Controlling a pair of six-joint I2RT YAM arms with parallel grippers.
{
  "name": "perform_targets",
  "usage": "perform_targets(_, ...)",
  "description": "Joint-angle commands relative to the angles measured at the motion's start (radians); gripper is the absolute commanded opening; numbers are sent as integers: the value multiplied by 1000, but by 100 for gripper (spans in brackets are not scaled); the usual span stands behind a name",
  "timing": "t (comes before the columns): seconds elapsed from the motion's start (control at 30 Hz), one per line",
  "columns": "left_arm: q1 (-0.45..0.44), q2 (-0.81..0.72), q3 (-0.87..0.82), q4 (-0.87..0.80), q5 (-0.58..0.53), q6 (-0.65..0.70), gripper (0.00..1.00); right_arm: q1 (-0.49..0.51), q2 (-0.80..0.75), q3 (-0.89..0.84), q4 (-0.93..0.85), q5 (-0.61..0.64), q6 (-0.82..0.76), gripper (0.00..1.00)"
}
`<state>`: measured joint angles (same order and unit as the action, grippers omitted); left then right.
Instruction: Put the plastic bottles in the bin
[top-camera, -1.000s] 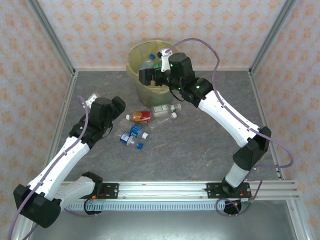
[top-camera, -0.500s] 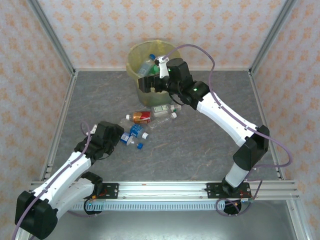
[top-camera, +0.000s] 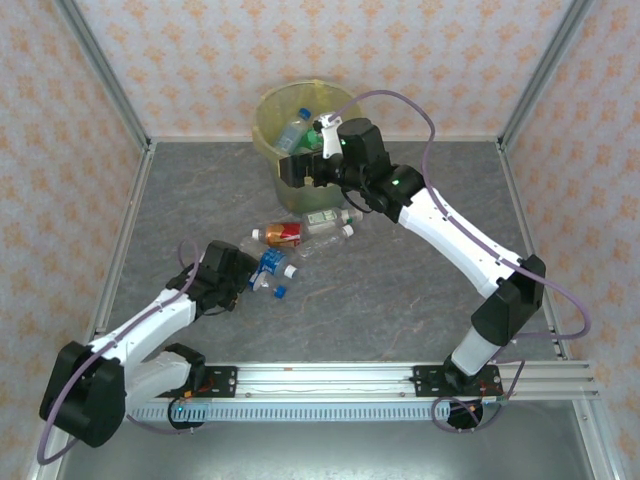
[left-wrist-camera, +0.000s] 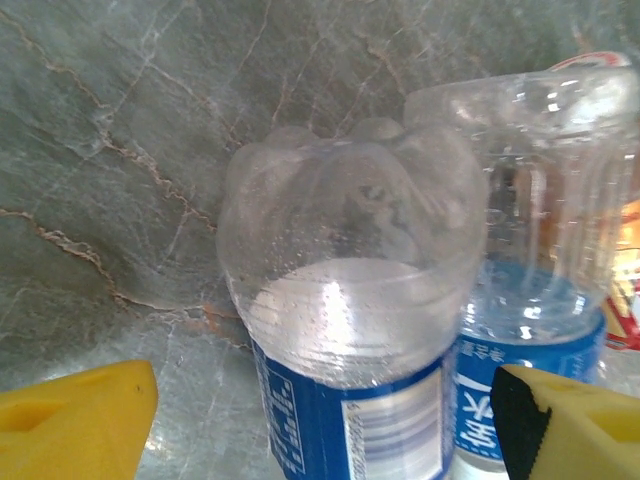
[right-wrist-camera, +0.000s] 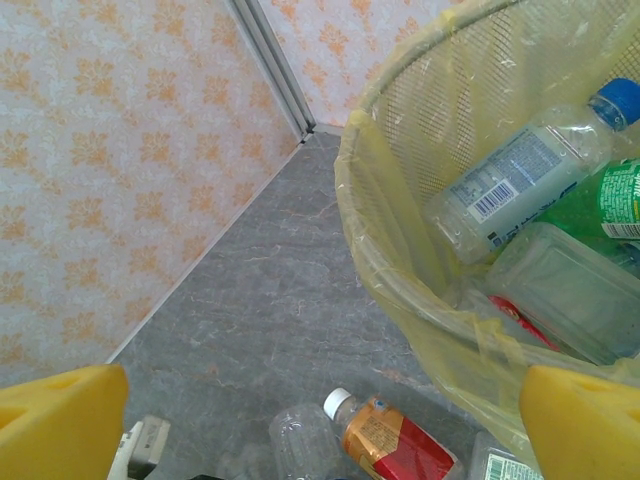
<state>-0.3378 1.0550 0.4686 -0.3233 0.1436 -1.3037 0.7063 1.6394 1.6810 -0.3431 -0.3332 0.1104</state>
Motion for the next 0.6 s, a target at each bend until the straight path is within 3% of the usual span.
perform_targets(0.0, 9, 40, 25, 40, 7, 37, 87, 5, -41, 0, 14, 14, -8, 100)
perform_targets(0.43, 58, 147, -13, 173, 39, 41, 86, 6, -24, 20, -6, 25, -12, 100)
perform_targets(0.57, 67, 183, -11, 189, 54, 49, 76, 5, -12, 42, -19, 26, -14, 100)
